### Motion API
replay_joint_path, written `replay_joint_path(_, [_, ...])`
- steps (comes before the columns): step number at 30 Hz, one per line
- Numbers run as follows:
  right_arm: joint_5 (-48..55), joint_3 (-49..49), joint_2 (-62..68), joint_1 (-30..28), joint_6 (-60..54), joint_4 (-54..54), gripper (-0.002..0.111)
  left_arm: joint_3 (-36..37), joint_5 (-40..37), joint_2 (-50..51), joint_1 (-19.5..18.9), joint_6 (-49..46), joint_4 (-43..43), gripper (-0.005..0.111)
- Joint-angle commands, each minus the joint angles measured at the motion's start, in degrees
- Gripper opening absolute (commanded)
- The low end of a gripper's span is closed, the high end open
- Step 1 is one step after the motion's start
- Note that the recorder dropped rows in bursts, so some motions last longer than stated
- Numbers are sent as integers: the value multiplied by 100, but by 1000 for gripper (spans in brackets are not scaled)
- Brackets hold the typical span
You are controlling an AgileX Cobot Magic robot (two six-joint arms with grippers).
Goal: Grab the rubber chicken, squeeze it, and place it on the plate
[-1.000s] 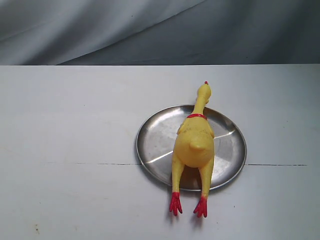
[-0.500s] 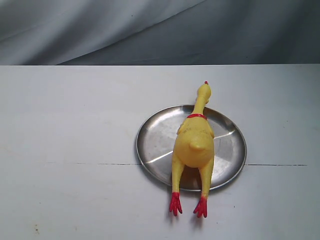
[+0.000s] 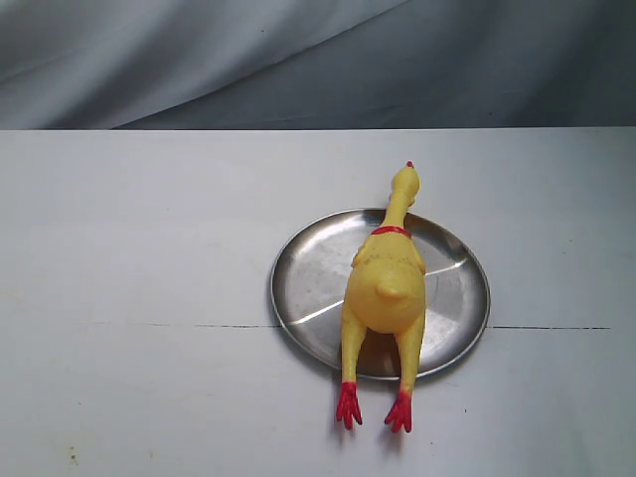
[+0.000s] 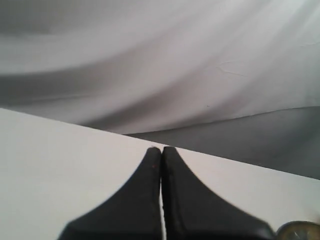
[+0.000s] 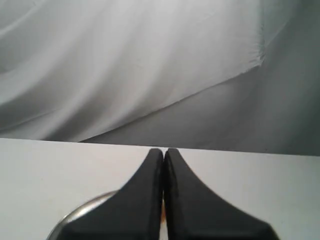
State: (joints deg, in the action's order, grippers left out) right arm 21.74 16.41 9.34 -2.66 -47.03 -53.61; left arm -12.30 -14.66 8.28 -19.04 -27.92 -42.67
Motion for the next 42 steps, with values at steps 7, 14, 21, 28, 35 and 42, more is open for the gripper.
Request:
replay_joint_path(7, [-205,-392,-36,40,-2,-631,0,690,444,-11,33,99,-239,0])
replay_joint_path(14, [-205,-392,-36,74,-2,-827,0,691,397,-11,33,99,-239,0])
replay_joint_path(21, [-205,-392,-36,74,-2,-827,0,691,397,-11,33,99,-239,0])
replay_joint_path(28, [-205,-392,-36,74,-2,-827,0,691,440,-11,33,45,-119,0])
replay_joint_path(35, [-205,-392,-36,74,-2,-827,0,691,1111,-53,33,46,631,0])
replay_joint_path(42, [-205,-392,-36,74,-2,-827,0,691,94,-719,33,1396,2933,0])
